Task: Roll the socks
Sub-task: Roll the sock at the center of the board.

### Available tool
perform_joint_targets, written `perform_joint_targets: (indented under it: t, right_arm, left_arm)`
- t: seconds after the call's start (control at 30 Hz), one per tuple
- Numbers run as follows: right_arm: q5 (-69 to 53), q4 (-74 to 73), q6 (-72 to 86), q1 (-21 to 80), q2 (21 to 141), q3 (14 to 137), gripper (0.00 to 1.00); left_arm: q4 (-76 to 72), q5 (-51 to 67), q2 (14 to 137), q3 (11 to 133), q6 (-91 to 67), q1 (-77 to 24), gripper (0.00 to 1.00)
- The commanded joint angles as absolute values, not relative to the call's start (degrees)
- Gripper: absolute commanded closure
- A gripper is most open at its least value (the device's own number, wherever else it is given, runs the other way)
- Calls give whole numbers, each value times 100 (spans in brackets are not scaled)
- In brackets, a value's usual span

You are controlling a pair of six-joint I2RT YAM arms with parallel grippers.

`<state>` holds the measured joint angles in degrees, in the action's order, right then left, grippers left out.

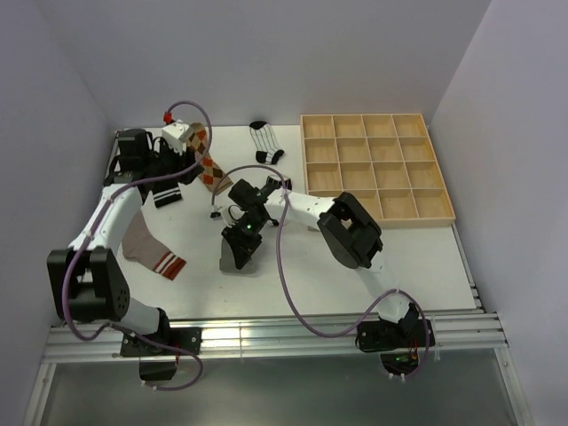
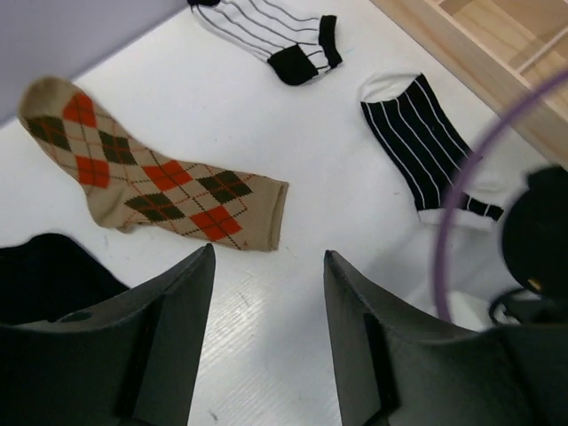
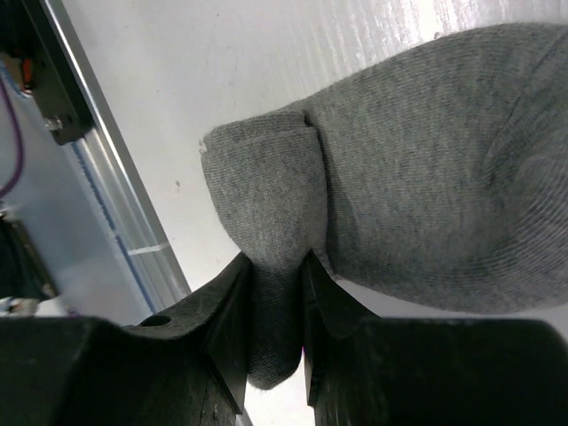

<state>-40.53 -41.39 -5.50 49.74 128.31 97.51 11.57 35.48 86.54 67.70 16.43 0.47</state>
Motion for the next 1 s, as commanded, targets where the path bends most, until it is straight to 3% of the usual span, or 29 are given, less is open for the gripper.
perform_joint_targets:
  t: [0.0,0.37,0.67,0.7,0.77,0.97]
  right_arm:
    - [-3902,-4665,-668,4869,13324,10124,78]
    - [-4526,-4544,-369,4667,13772,10292,75]
    - [-4676,-4526,-220,4658,14106,10494,75]
    - [-4693,-4492,-185,4658,14124,10512,75]
    - [-4676,-4561,-184,4658,14185,10573,75]
    - [-4658,-4535,-132,4649,14212,10626,75]
  left_arm:
    - [1142,3647,7965,6250,2563,-18,42]
    - [2926,4122,6216,4396,5999,-219,36]
    - [2935,3726,5203,2953,6460,-1511,31]
    - [2936,3761,5255,2944,6460,-1590,29]
    - [2927,3683,5404,2944,6407,-1722,5]
    - [2620,3630,5475,2804,6206,-2170,5]
